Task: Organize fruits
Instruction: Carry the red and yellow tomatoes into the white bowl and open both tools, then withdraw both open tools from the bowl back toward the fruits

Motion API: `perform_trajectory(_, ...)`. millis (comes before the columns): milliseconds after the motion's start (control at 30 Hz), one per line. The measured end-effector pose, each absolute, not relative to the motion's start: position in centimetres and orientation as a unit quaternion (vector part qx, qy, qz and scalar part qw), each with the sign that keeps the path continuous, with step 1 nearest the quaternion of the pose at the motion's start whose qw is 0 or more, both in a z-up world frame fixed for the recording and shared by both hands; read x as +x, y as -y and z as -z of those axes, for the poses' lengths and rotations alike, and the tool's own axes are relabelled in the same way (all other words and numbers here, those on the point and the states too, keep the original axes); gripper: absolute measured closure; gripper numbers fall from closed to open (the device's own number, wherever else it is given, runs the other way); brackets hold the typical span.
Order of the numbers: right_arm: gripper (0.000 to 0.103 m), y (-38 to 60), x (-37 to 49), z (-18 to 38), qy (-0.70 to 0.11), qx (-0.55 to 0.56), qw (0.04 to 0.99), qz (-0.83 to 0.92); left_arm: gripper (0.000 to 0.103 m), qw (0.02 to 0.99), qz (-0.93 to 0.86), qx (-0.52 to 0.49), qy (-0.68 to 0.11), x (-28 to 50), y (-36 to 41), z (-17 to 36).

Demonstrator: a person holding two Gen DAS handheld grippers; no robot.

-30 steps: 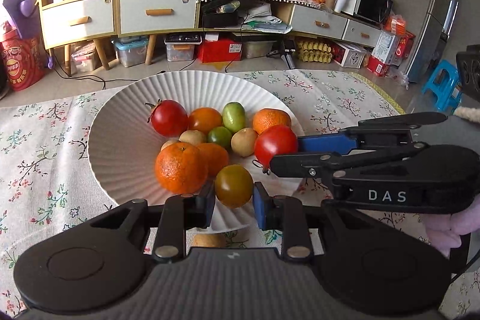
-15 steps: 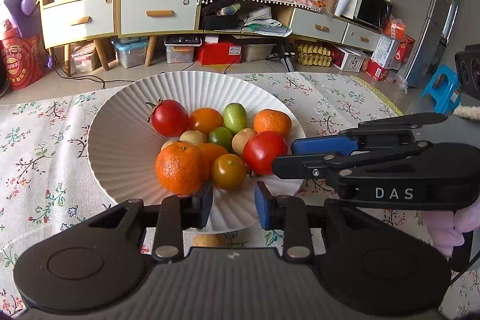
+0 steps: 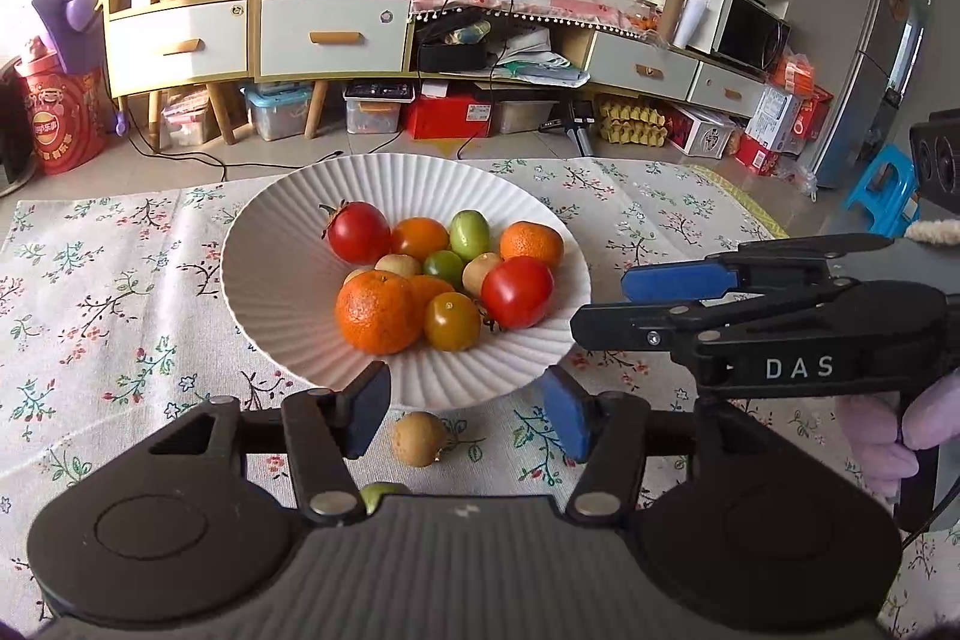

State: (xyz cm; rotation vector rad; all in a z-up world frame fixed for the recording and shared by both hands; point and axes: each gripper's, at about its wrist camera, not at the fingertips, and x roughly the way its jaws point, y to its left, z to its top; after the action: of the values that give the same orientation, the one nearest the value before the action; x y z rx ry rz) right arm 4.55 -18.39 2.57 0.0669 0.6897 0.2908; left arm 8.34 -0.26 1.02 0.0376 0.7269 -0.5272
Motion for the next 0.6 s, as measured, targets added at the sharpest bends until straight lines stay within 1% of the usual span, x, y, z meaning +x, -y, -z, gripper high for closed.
perform_trajectory(133,0.046,18.1,3.8,-2.9,-0.339,0.036,0.93,-0.137,0.033,0.901,0.246,0.015,-0.357,7.4,-0.2,-1.2)
perform_trajectory(233,0.042,17.6,3.1,-2.9,-0.342,0.031,0.929,-0.135,0.028,0.902,0.236,0.012,-0.36,6.7,-0.6,-1.2)
perform_trajectory(267,0.04,17.5,3.0,-3.0,-0.343,0.028,0.929,-0.135,0.025,0.903,0.233,0.01,-0.361,6.5,-0.6,-1.2)
perform_trajectory(333,0.034,17.2,2.5,-3.0,-0.343,0.026,0.929,-0.134,0.021,0.903,0.227,0.005,-0.364,6.0,-0.9,-1.2)
perform_trajectory(500,0.027,17.0,1.7,-3.0,-0.345,0.025,0.93,-0.128,0.009,0.907,0.208,0.002,-0.366,4.9,-1.3,-1.1)
perform_trajectory(600,0.02,16.9,1.2,-2.7,-0.343,0.024,0.931,-0.124,0.003,0.91,0.199,0.003,-0.365,4.4,-1.6,-0.9)
